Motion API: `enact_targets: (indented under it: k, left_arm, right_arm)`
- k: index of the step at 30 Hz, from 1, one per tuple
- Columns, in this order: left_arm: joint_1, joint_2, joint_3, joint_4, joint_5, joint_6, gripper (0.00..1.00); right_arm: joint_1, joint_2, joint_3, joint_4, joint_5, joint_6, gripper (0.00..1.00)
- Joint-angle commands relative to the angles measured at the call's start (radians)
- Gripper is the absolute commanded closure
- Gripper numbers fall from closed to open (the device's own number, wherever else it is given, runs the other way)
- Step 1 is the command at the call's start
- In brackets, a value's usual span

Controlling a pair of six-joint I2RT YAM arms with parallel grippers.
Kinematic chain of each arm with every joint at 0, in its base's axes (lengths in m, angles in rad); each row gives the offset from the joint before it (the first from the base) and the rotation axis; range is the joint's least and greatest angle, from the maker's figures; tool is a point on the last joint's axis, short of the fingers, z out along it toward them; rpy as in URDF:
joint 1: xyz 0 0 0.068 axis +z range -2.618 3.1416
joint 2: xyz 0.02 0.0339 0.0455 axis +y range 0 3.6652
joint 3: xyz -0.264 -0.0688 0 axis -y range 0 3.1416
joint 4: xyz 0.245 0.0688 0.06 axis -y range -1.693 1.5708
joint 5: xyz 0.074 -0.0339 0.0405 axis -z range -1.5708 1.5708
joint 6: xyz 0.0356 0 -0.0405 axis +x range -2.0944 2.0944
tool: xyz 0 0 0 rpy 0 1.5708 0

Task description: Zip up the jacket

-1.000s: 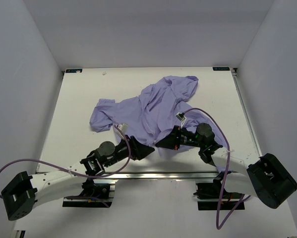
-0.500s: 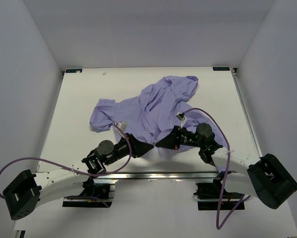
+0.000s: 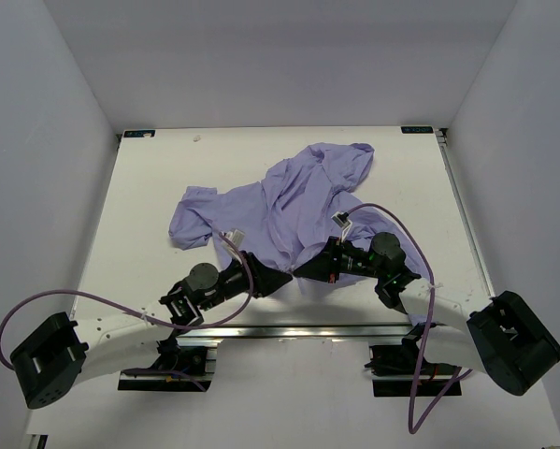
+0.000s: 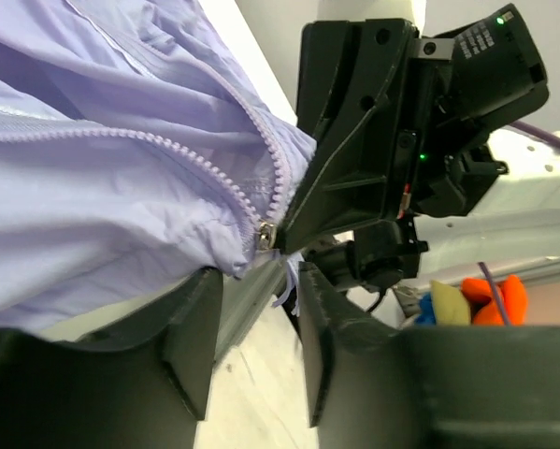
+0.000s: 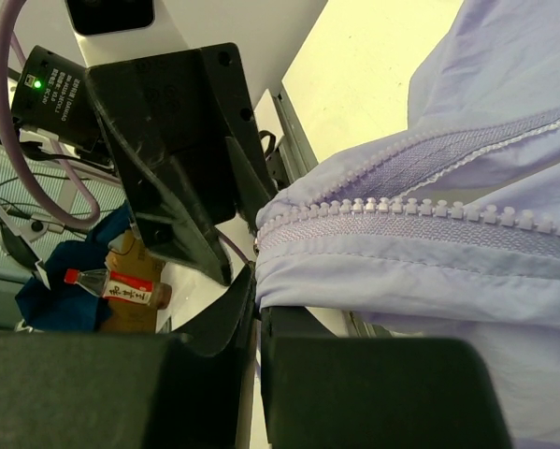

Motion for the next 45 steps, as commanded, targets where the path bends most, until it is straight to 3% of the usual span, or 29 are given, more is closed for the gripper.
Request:
enact_targets:
  k: [1, 5, 7, 10, 18, 25, 42, 45]
  left_arm:
    - [-0.002, 0.004, 0.016, 0.033, 0.030, -0.003, 0.51]
    - [-0.002, -0.008, 0.003, 0.047, 0.027, -0.008, 0.38]
    - [-0.002, -0.011, -0.002, 0.056, 0.027, -0.008, 0.39]
    - [-0.002, -0.011, -0.007, 0.078, 0.024, -0.005, 0.49]
    - [0.006, 0.003, -0.002, 0.107, 0.030, 0.006, 0.62]
    - [0.007, 0.001, -0.002, 0.101, 0.033, 0.006, 1.00]
    - [0.006, -0.069, -0.060, 0.119, -0.036, 0.031, 1.00]
    - [0.007, -0.075, -0.056, 0.098, -0.057, 0.028, 1.00]
  right_arm:
    - [0.006, -0.020, 0.012, 0.028, 0.001, -0.009, 1.00]
    - [0.006, -0.020, 0.012, 0.026, -0.002, -0.009, 1.00]
    - [0.006, -0.019, 0.010, 0.028, -0.002, -0.008, 1.00]
    - [0.006, -0.017, 0.010, 0.031, -0.005, -0.005, 1.00]
    - [0.006, -0.024, 0.006, 0.035, -0.004, 0.003, 1.00]
    - [0.006, -0.025, 0.006, 0.048, 0.019, 0.012, 1.00]
    - [0.006, -0.028, 0.012, 0.005, 0.016, 0.027, 1.00]
    - [0.006, -0.022, 0.019, -0.007, -0.010, 0.021, 0.83]
